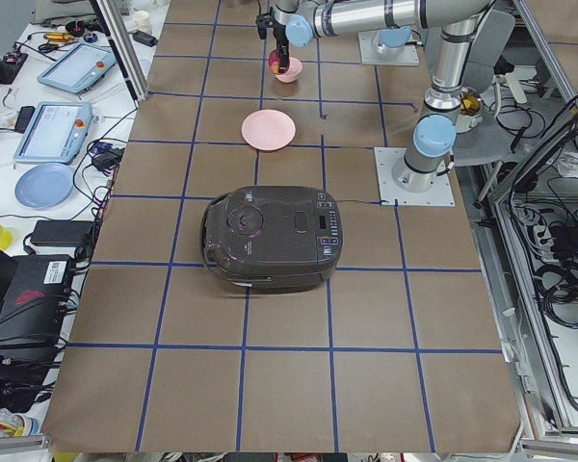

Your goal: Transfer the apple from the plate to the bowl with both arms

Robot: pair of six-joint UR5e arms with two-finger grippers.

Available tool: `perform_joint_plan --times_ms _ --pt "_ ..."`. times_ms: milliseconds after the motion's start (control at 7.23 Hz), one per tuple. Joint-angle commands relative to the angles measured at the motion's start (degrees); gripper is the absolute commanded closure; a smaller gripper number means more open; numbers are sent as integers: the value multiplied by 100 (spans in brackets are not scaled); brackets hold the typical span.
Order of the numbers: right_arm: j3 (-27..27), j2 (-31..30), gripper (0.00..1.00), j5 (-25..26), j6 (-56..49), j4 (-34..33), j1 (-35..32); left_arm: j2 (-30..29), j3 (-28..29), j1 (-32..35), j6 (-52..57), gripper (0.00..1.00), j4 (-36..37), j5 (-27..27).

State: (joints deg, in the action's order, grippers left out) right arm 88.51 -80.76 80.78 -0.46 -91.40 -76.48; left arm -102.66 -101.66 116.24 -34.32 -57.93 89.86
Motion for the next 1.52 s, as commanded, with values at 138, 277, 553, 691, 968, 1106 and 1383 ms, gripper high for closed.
perform_joint_plan --times_ms 138,277,553,691,968,1106,1383 --pt "35 -27 0 43 37 87 546 -683 110 898 -1259 96 1097 40" --pt "35 -28 0 34 38 53 546 -911 242 970 -1279 95 1108 75" --pt "35 -36 0 200 29 104 555 -1290 576 1023 -1402 95 1143 75" --pt "44 -28 0 375 20 79 555 -1440 595 1067 -1411 89 1143 84" --pt "61 16 0 386 38 0 555 -1598 586 1076 -1411 70 1143 258" --pt "61 16 0 386 38 8 564 -1678 603 1067 -1393 48 1152 390" --pt "70 -1 0 394 38 113 555 -1661 595 1076 -1402 11 1161 383"
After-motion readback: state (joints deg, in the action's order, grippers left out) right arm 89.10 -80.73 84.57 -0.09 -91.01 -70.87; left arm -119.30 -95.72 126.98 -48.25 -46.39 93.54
